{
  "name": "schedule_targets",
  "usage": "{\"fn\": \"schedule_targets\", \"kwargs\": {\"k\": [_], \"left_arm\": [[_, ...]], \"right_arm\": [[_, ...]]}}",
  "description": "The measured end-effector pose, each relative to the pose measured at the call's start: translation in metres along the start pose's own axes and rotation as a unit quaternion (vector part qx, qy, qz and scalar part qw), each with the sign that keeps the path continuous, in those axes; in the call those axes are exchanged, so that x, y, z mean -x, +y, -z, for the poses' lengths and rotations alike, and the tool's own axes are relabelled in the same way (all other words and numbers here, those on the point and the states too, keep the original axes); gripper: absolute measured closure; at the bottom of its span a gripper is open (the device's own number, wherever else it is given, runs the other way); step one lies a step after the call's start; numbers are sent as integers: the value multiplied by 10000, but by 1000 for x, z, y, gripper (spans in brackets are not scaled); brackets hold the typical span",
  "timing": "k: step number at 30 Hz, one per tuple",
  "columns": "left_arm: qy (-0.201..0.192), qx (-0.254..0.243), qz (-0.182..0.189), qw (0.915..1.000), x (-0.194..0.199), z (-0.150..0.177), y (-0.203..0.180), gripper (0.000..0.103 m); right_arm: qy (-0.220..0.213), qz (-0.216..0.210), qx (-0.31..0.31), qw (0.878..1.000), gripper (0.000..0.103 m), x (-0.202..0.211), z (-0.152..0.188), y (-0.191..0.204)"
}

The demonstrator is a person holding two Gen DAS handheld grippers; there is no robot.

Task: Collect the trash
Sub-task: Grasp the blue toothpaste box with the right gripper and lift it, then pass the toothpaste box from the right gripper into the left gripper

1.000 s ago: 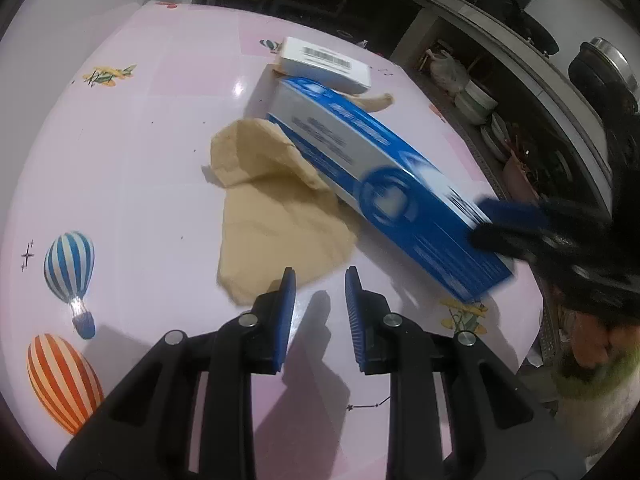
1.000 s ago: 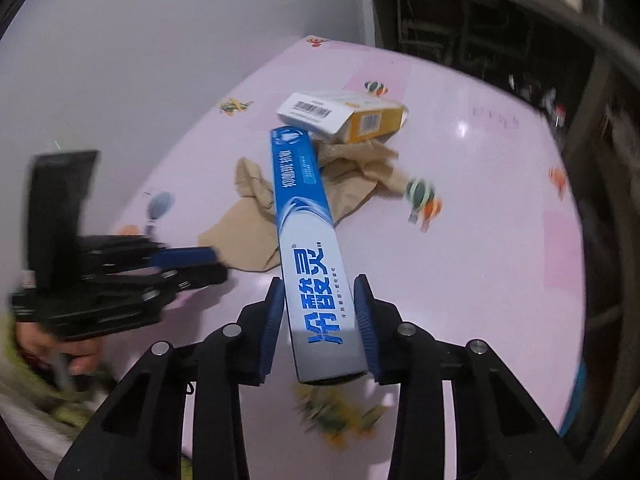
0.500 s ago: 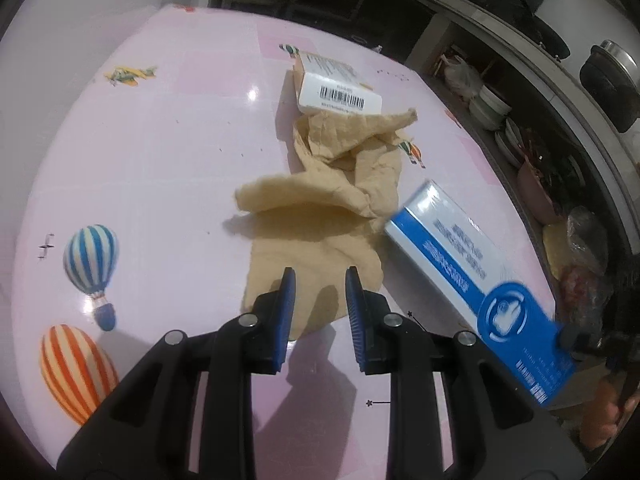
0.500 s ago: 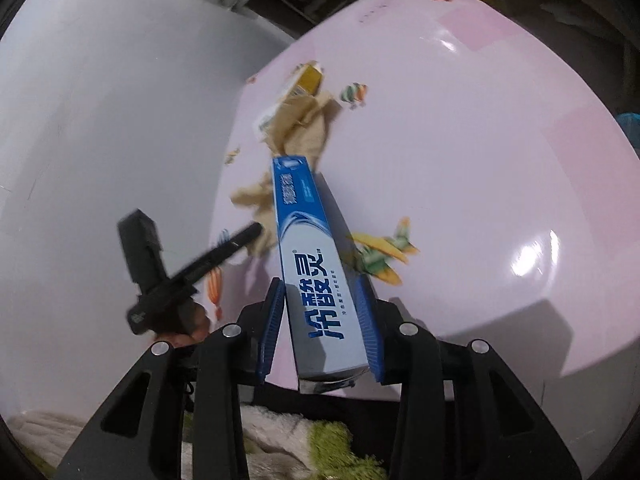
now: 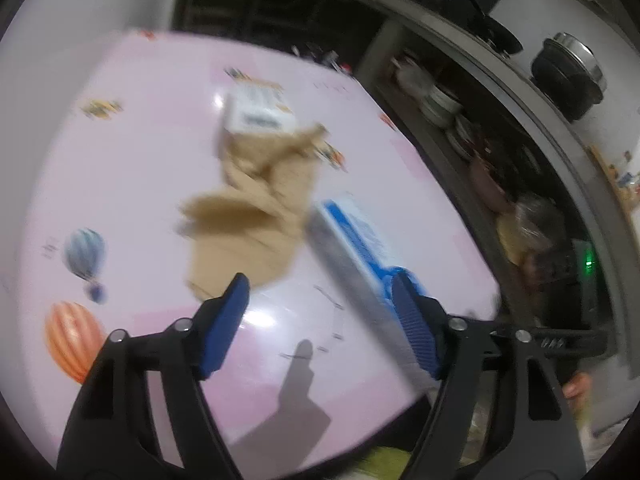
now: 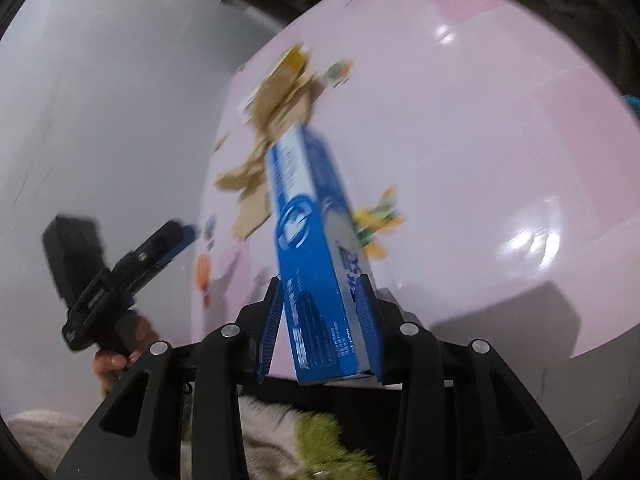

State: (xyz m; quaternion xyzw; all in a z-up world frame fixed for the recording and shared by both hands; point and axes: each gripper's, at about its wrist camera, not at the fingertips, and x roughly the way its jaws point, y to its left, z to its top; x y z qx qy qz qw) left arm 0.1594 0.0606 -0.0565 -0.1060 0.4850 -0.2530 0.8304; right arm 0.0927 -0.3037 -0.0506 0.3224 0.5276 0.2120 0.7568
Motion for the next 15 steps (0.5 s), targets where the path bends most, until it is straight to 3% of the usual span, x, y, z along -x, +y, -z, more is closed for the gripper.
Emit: {"fn": "schedule_targets", "kwargs": {"k": [4, 8, 15], "left_arm": [[438, -85, 196, 9988, -23, 8, -20, 25], [706, -186, 112, 9973, -46, 12, -38, 25], [798, -445, -400, 9950, -69, 18, -58, 25]], "right_arm": [[334, -257, 387, 9984, 58, -15, 12, 18], [257, 123, 793, 9964, 53, -8, 20, 24], [-275, 975, 753, 9920, 53, 24, 18, 3]]}}
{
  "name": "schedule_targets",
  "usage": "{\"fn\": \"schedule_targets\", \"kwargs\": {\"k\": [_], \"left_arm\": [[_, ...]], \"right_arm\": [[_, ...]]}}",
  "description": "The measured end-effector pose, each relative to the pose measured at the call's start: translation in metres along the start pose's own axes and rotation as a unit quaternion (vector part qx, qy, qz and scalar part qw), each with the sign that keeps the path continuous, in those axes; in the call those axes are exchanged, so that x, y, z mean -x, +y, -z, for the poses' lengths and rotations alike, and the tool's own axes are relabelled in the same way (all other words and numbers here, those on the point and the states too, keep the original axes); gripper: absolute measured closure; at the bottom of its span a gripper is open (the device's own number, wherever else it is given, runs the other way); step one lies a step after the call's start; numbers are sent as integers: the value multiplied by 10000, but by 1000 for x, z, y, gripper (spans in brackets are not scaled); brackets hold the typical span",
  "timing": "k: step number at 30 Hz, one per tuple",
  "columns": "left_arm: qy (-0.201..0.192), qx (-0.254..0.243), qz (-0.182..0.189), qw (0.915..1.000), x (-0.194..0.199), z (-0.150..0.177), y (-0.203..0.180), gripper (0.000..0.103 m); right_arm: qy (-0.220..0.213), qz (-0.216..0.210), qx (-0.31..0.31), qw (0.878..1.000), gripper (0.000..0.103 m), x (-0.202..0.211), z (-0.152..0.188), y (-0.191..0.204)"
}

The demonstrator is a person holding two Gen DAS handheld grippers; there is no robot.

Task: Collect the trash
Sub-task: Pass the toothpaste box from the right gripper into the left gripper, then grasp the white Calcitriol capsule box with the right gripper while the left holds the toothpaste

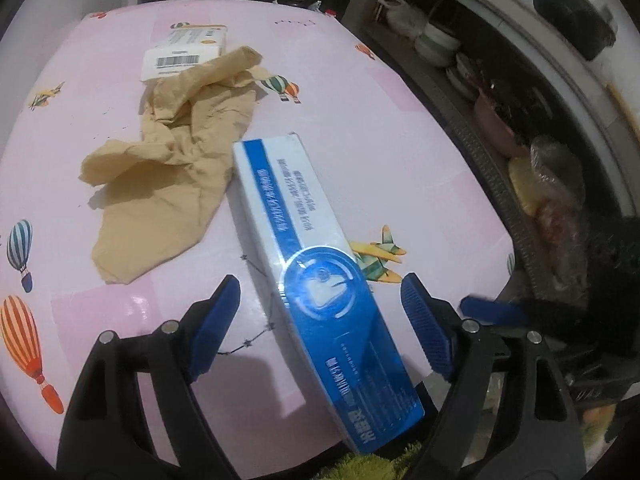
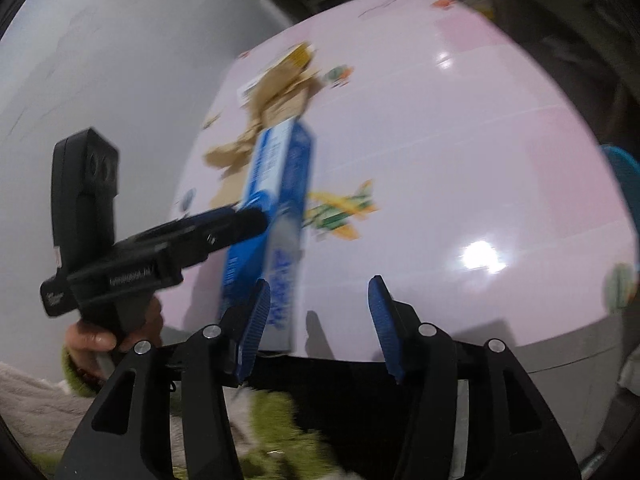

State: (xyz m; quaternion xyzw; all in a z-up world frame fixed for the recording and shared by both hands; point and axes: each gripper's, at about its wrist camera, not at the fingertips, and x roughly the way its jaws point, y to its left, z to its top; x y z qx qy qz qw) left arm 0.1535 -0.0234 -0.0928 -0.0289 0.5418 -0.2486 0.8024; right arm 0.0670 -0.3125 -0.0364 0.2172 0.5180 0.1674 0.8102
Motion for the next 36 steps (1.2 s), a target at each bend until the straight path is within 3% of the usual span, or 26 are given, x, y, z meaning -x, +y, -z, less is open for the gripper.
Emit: {"fn": "schedule_targets", "kwargs": {"k": [4, 9, 14, 22, 25, 29, 33, 36], "left_arm": [[45, -102, -231, 9997, -10, 1, -12, 25], [237, -180, -319, 9990, -17, 4, -14, 45], [247, -258, -426, 9984, -6, 8, -6, 50], [287, -190, -520, 9981, -6, 7, 3, 47], [209, -149, -455, 9986, -4, 10, 4, 52], [145, -90, -418, 9990, -1, 15, 6, 53], [100, -56, -383, 9992, 1, 18, 7, 53], [73, -23, -354, 9993, 1, 19, 8, 53]], "right_arm": [[-180, 164, -50, 9997, 53, 10, -2, -10], [-285, 254, -65, 9993, 53, 14, -4, -16], [-370, 354, -47, 9987, 53, 21, -5, -21], [-524, 237, -131, 9983, 53, 27, -25, -28], [-587, -51, -80, 9982, 50, 30, -53, -21], [-584, -509, 98, 9969, 36, 25, -95, 3], [-344, -877, 211, 9953, 32, -1, -147, 37], [-36, -825, 368, 9959, 23, -32, -192, 69]]}}
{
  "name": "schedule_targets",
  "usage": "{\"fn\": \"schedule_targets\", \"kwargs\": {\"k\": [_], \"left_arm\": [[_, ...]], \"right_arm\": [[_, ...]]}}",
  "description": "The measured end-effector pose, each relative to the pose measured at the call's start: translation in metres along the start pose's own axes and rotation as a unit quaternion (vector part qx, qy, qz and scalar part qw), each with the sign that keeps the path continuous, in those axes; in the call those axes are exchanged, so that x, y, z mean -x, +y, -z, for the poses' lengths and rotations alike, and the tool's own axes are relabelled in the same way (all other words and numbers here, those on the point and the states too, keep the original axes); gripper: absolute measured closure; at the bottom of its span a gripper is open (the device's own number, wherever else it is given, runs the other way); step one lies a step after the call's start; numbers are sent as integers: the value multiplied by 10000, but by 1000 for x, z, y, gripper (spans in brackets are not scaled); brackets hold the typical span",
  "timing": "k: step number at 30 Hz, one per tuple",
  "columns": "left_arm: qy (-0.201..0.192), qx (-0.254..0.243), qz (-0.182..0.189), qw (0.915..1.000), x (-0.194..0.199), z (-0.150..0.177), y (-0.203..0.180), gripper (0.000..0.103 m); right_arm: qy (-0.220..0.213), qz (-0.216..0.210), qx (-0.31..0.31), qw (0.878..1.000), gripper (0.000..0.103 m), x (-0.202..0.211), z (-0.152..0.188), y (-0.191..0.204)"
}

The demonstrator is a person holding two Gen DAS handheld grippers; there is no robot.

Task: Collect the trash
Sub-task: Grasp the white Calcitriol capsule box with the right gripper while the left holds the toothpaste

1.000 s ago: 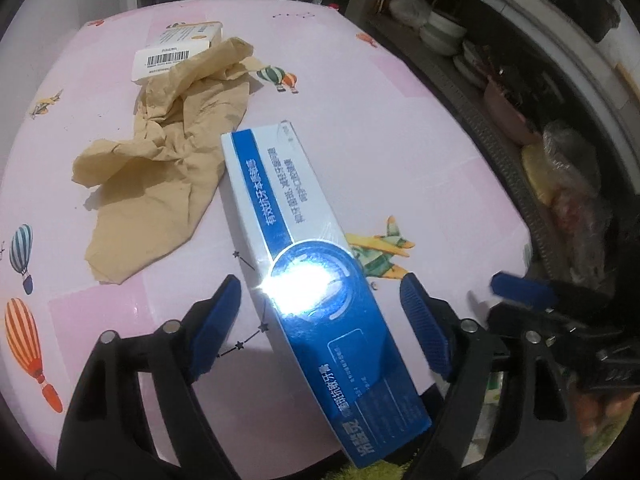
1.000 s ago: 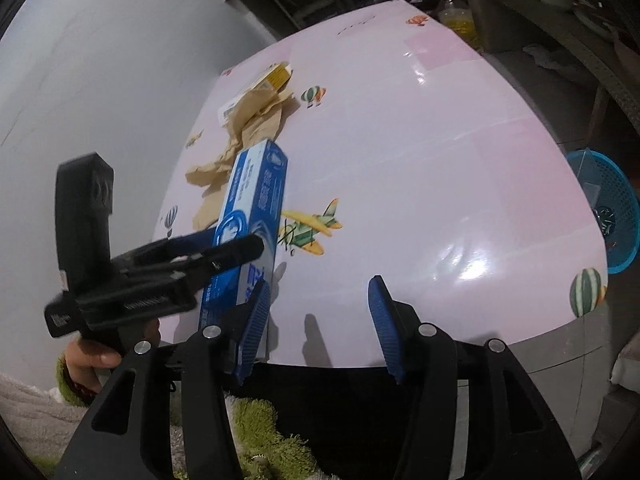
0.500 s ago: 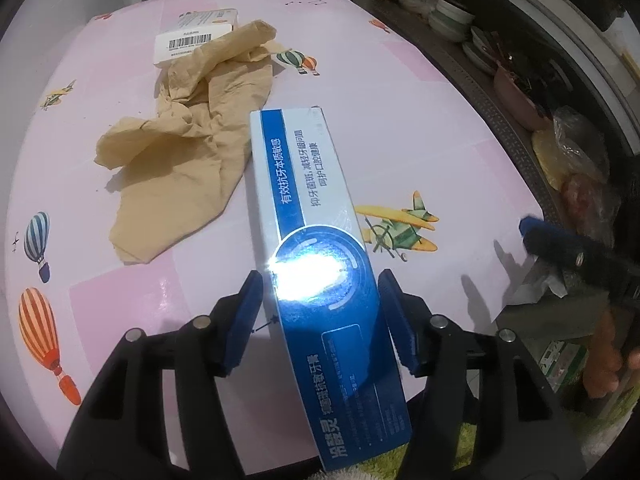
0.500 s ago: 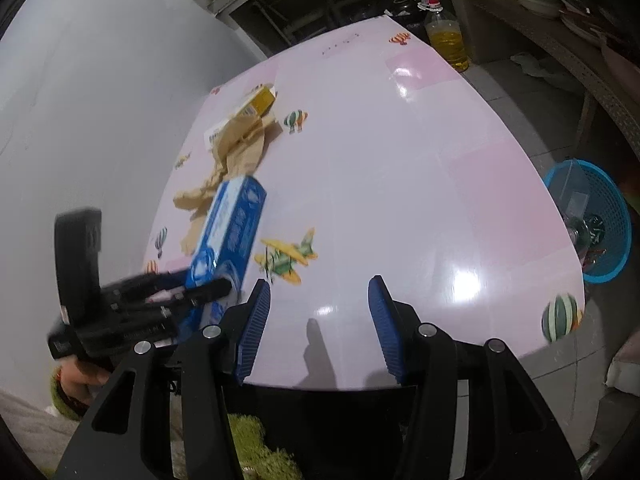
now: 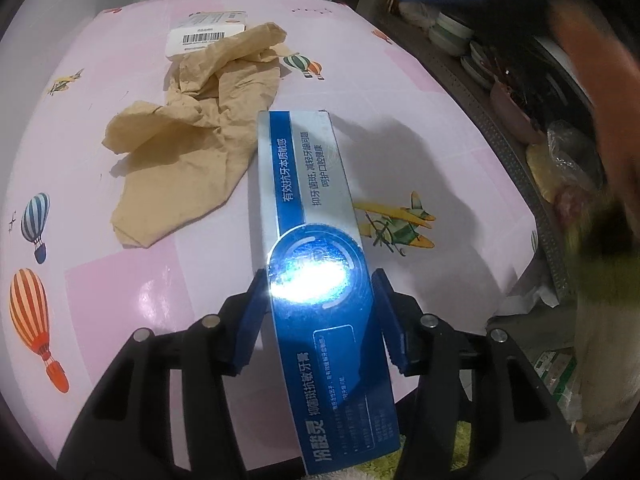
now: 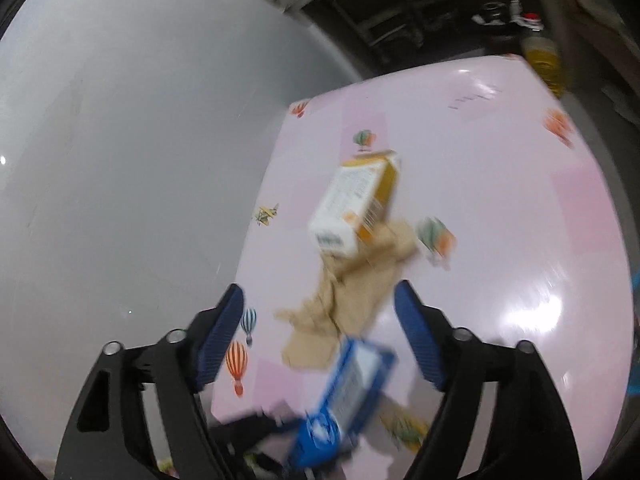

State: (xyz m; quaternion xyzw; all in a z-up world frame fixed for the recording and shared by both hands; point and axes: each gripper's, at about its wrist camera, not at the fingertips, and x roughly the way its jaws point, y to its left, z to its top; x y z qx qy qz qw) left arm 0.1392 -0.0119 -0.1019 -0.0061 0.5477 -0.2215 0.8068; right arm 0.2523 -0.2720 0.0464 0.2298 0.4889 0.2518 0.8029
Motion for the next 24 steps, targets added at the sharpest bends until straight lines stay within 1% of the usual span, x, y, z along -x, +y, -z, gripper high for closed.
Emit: {"fn": "schedule_targets", "kwargs": {"k": [1, 2, 4, 6, 9, 10, 13, 14, 16, 20, 22, 23, 24], "left_arm": [[-5, 2, 5, 10000, 0, 0, 0, 53], [-7, 10, 20, 10000, 0, 0, -1, 53], [-10, 9, 58, 10000, 0, 1, -2, 53], [-14, -13, 78, 10000, -1, 2, -3, 53], [-4, -18, 139, 9999, -1, 1, -4, 54], [-1, -16, 149, 9999, -1, 0, -4, 54], [11, -24, 199, 9998, -1, 0, -4, 54], [11, -27, 218, 9998, -1, 0, -4, 54], [14, -33, 236, 9997, 0, 0, -3, 54], [17, -8, 272, 9996, 1, 0, -2, 54], [11, 9, 273, 9996, 1, 1, 0, 54], [8, 24, 272, 9996, 2, 0, 1, 54], [5, 34, 272, 9996, 2, 0, 2, 54]], "right_arm": [[83, 118, 27, 9999, 21, -13, -14, 6], [249, 329, 152, 9990, 18, -33, -32, 16], [479, 715, 332, 9957, 17, -65, -55, 29], [672, 1074, 346, 9913, 17, -93, -72, 35], [879, 1465, 363, 9846, 17, -126, -91, 39], [1011, 1566, 352, 9818, 17, -140, -95, 40], [1381, 1654, 178, 9764, 17, -167, -98, 34], [1538, 1757, 86, 9723, 17, -177, -97, 30], [1556, 1997, 59, 9674, 17, -184, -100, 28], [1710, 2211, 76, 9601, 17, -197, -103, 23], [1749, 2272, 62, 9580, 21, -201, -103, 19], [1732, 2266, 50, 9585, 26, -201, -103, 16], [1708, 2221, 13, 9599, 26, -199, -103, 14]]}}
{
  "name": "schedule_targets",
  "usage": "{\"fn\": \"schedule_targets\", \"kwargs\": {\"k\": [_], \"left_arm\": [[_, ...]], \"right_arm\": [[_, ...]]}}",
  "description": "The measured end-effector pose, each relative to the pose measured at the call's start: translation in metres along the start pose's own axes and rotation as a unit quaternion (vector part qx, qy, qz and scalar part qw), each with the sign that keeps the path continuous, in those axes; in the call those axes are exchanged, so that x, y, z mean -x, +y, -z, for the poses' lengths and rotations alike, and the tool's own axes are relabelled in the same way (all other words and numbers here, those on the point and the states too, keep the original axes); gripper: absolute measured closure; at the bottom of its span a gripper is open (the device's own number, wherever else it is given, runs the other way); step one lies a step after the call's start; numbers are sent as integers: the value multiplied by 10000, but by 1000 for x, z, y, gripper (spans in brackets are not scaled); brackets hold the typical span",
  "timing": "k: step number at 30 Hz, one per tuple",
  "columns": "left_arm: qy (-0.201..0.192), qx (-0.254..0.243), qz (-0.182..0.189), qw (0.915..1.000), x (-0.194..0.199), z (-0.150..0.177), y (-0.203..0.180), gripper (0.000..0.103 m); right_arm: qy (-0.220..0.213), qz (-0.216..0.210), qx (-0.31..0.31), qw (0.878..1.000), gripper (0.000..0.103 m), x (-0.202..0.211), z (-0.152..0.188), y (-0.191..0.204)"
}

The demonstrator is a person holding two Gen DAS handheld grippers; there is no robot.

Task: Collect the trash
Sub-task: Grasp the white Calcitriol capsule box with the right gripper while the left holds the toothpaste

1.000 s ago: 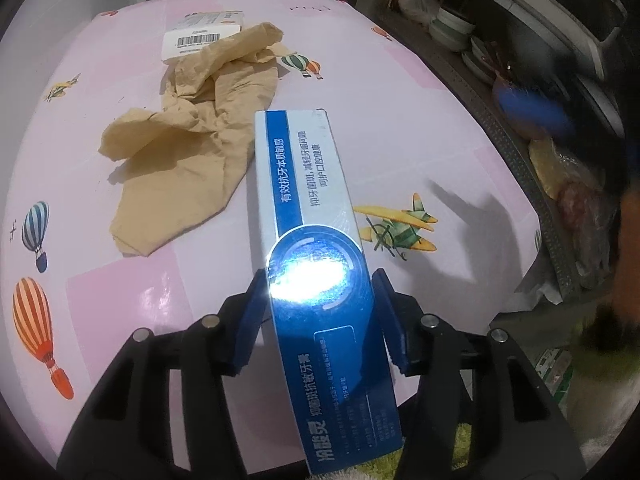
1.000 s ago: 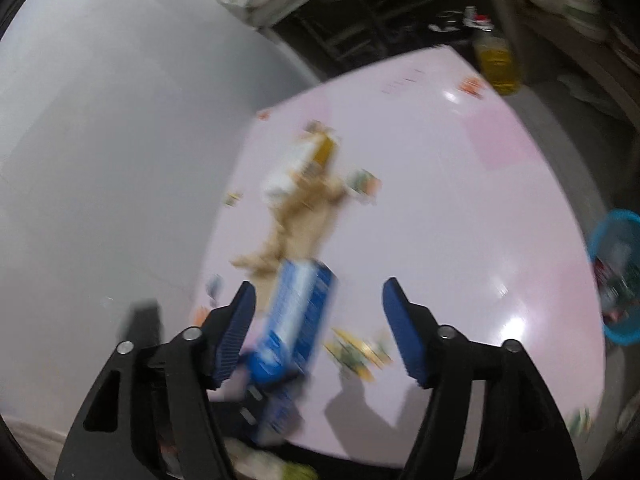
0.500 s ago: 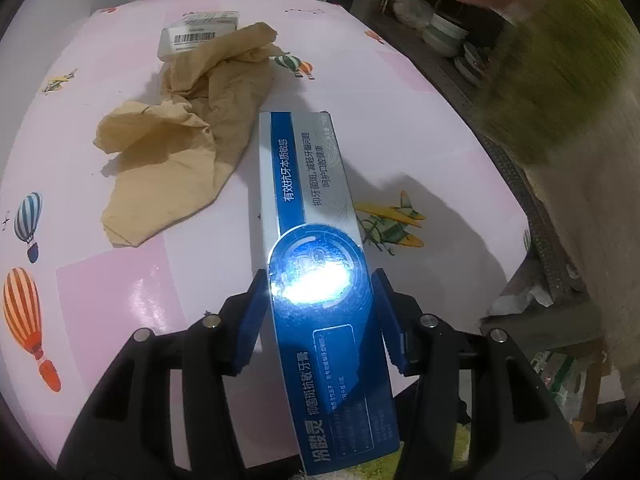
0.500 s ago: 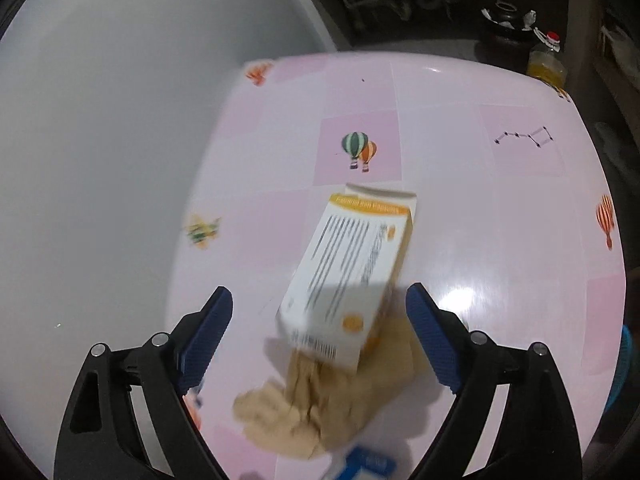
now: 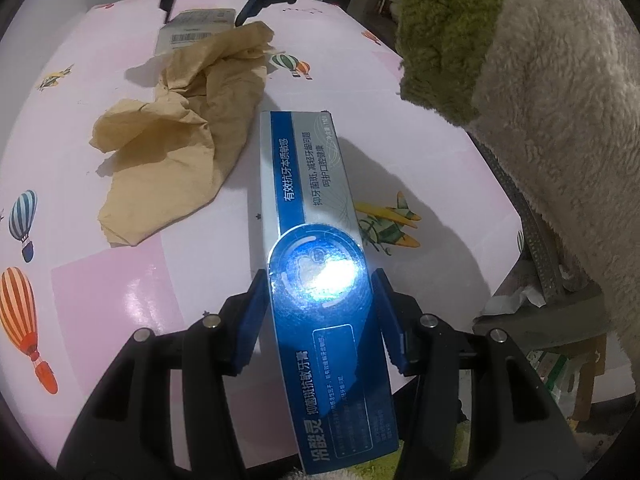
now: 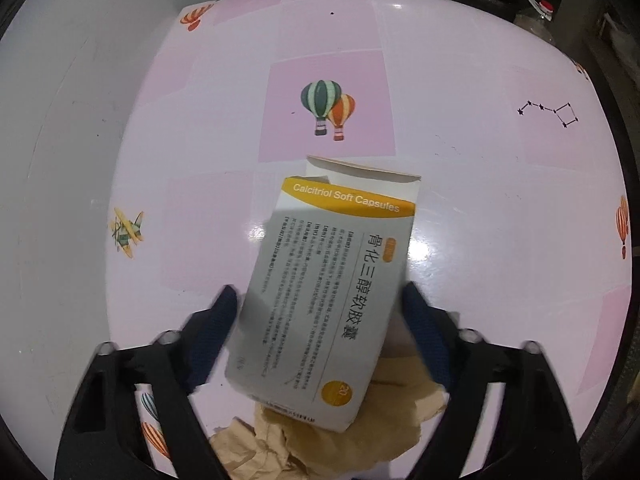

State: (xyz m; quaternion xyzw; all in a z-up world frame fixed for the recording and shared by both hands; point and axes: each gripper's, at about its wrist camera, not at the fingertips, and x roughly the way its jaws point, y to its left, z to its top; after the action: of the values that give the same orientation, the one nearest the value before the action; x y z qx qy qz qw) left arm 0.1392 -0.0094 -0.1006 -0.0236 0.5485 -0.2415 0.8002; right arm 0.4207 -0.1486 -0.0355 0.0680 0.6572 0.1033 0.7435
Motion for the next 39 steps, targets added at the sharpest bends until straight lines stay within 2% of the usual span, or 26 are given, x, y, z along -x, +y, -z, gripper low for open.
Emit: {"fn": "schedule_targets", "kwargs": {"k": [3, 5, 9, 14, 16, 19, 23, 27, 30, 35, 39], "left_arm": [[-8, 10, -20, 10000, 1, 0, 1, 54], [-11, 16, -25, 10000, 0, 2, 0, 54], [-16, 33, -32, 10000, -1, 2, 0, 54], [-17, 70, -12, 10000, 0, 2, 1, 54], [-18, 86, 3, 10000, -1, 2, 2, 54], [-12, 81, 21, 10000, -1, 2, 2, 54], [25, 100, 16, 9999, 0, 1, 1, 54], [51, 74, -57, 9999, -1, 0, -1, 54], [62, 71, -92, 9999, -1, 0, -3, 54], [66, 87, -169, 9998, -2, -2, -5, 54], [76, 72, -209, 9997, -2, -2, -7, 54]], "right_arm": [[-185, -244, -160, 9994, 28, 9, 1, -13], [-328, -576, -346, 9972, 28, 21, 1, -26], [-790, -1222, -529, 9879, 28, 67, 5, -52], [-1353, -1523, -202, 9788, 28, 139, 47, -84], [-1440, -1411, 66, 9794, 28, 157, 80, -98], [-1368, -1031, 298, 9848, 28, 157, 121, -112], [-1296, -458, 555, 9890, 28, 140, 198, -130], [-1231, -155, 408, 9914, 27, 112, 246, -148], [-1275, -45, 374, 9911, 27, 99, 266, -153], [-1400, 43, 292, 9897, 25, 87, 273, -154], [-1523, 85, 231, 9880, 20, 92, 282, -156]]}}
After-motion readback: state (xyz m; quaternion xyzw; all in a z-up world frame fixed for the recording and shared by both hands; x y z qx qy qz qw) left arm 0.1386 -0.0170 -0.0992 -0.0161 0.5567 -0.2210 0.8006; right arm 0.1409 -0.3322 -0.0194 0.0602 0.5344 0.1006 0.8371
